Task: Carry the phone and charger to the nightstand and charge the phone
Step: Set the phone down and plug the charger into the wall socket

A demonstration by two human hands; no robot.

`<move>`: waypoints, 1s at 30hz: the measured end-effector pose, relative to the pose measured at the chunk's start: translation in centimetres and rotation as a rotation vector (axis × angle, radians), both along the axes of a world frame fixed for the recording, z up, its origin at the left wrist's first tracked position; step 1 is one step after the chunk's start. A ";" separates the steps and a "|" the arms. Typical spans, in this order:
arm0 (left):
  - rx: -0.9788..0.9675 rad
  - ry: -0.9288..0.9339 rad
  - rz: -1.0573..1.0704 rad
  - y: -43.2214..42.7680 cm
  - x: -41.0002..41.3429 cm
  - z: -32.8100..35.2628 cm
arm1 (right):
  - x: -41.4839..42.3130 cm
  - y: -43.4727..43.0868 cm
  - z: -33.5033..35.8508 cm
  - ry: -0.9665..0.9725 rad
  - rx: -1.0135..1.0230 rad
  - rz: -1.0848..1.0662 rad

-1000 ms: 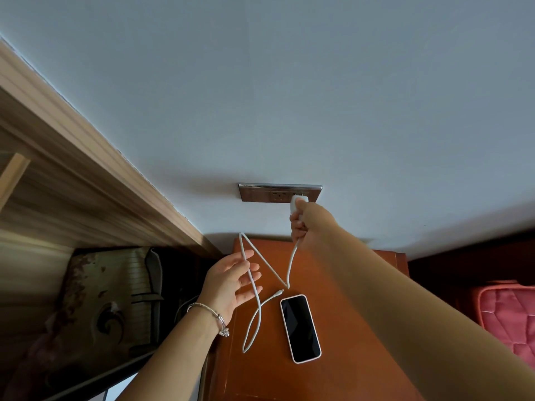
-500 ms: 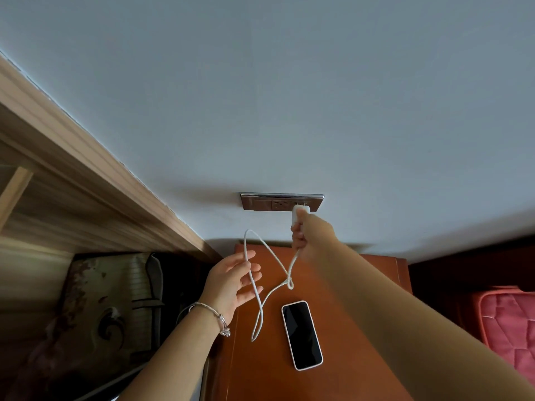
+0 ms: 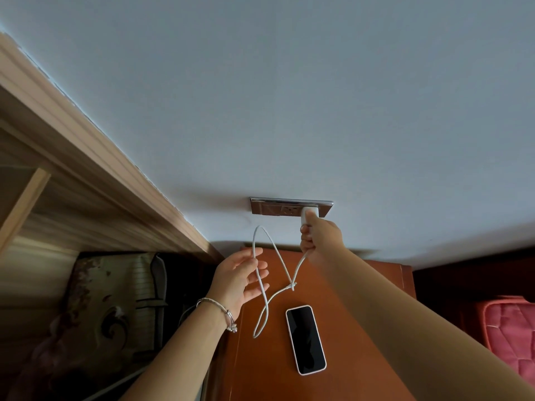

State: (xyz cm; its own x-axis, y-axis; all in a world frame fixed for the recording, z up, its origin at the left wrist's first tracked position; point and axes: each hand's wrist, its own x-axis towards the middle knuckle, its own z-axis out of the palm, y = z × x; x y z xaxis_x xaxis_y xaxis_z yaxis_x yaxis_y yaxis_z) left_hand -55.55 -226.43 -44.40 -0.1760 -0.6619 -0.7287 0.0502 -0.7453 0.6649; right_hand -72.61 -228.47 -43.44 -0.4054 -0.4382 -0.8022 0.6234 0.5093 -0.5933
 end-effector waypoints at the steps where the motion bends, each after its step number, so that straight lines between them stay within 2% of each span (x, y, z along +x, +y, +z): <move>1: -0.002 -0.002 -0.001 0.1 0.1 0.0 | 0.0 0.0 0.0 -0.002 -0.007 0.002; 4: -0.011 -0.019 -0.003 0.6 0.5 0.2 | -0.2 0.1 -0.1 -0.013 -0.030 0.019; 12: -0.002 -0.002 -0.008 2.2 0.6 0.4 | -2.1 1.9 0.0 -0.209 -0.152 0.148; 15: -0.001 -0.002 -0.004 2.5 0.4 0.2 | -2.1 2.1 -0.3 -0.171 -0.144 0.132; 22: 0.014 -0.018 -0.001 2.2 0.4 -0.2 | -1.6 1.7 -1.4 0.074 -0.080 0.116; 26: 0.015 -0.032 -0.009 2.1 0.0 -0.2 | -1.3 1.6 -1.5 0.044 -0.066 0.077; 30: 0.017 -0.037 -0.008 2.4 -0.3 -0.1 | -2.2 2.4 -1.2 -0.026 -0.156 0.146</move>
